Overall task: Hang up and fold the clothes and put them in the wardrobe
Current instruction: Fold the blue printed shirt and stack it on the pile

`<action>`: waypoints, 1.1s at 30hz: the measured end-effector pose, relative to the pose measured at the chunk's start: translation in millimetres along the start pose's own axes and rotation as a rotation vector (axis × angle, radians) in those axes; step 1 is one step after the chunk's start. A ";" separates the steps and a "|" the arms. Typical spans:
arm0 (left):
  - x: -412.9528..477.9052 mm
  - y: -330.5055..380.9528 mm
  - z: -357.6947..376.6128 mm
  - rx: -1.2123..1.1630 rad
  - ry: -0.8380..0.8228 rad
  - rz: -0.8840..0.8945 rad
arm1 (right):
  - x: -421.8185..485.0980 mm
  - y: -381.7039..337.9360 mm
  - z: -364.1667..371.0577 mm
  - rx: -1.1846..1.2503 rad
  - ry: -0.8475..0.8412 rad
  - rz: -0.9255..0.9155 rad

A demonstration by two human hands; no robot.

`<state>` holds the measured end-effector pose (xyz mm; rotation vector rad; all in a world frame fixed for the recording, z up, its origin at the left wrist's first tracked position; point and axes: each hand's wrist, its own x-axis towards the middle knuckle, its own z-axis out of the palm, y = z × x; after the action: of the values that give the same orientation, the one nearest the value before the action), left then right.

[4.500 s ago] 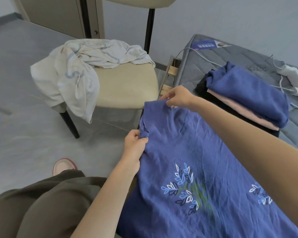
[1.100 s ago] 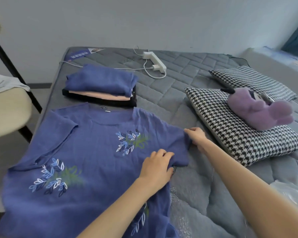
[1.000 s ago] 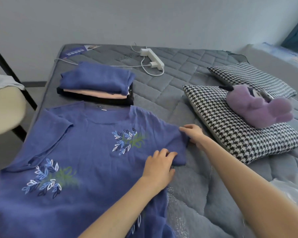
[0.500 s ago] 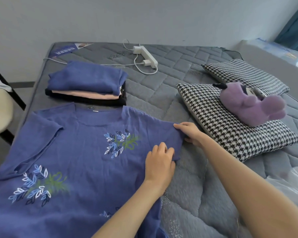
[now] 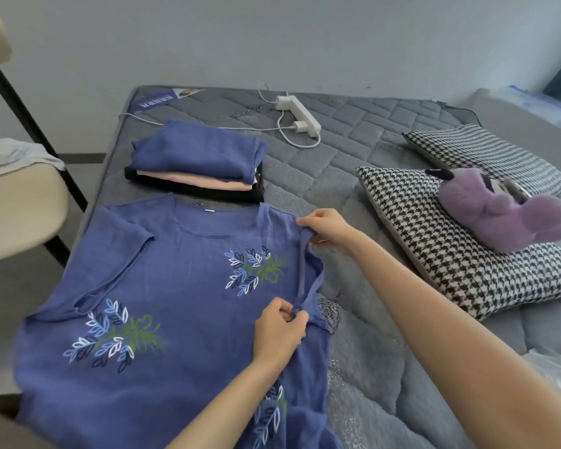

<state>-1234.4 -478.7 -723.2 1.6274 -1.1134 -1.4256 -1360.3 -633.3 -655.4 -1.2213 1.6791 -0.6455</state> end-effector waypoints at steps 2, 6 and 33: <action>2.0 -7.4 -11.6 -0.017 -0.010 -0.059 | -1.6 -5.4 18.9 -0.061 -0.116 0.020; 7.7 -15.1 -31.4 -0.034 -0.038 -0.186 | 2.3 -6.0 32.1 -0.094 -0.113 -0.031; 47.2 -16.5 -45.2 0.371 -0.156 -0.175 | 42.6 34.0 16.2 -1.151 0.325 -0.230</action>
<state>-1185.9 -517.3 -749.6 1.9356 -1.4207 -1.5472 -1363.7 -658.6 -706.2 -2.2058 2.2916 0.0895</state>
